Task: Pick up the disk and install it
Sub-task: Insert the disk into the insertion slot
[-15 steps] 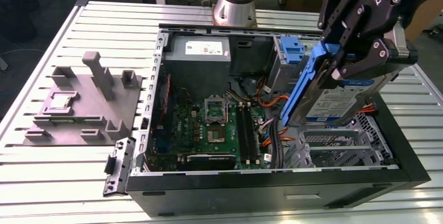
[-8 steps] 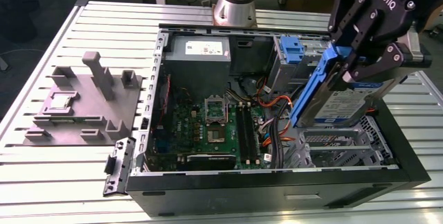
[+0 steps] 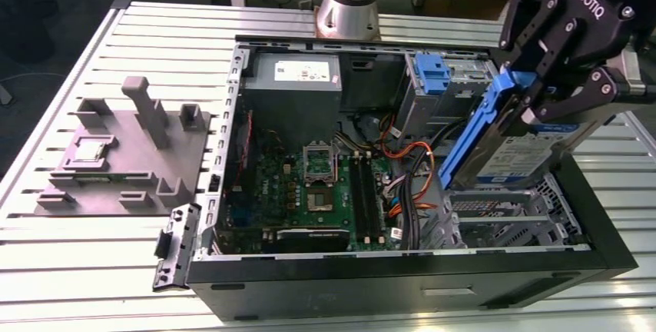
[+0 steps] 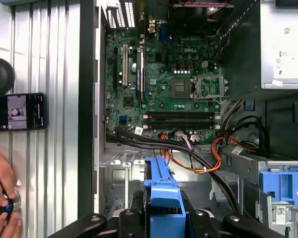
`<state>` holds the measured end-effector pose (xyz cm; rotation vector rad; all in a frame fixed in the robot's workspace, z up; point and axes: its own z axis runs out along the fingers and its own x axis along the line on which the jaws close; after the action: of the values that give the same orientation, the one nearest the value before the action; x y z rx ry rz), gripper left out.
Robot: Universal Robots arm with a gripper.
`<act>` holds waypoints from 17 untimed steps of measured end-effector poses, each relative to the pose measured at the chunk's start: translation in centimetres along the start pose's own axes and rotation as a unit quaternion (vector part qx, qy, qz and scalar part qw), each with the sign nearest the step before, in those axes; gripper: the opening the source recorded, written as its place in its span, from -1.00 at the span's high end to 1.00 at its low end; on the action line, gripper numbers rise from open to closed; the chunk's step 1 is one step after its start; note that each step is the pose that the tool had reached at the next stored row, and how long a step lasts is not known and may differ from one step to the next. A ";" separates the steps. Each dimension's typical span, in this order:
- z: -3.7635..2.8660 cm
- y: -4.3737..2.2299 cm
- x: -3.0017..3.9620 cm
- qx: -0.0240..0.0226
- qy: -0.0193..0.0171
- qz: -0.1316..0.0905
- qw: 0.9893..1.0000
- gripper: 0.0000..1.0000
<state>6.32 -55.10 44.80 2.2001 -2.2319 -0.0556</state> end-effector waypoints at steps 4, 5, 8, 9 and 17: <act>0.17 -0.42 0.17 0.000 0.000 0.000 1.000 0.26; 0.23 -0.47 0.32 0.000 0.000 0.001 1.000 0.26; 0.32 -0.57 0.72 0.000 0.000 0.002 1.000 0.26; 0.35 -0.61 0.77 0.000 0.000 0.002 1.000 0.26; 0.79 -1.10 1.11 0.000 0.000 0.006 1.000 0.26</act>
<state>7.39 -56.21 43.96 2.1873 -2.2446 -0.0555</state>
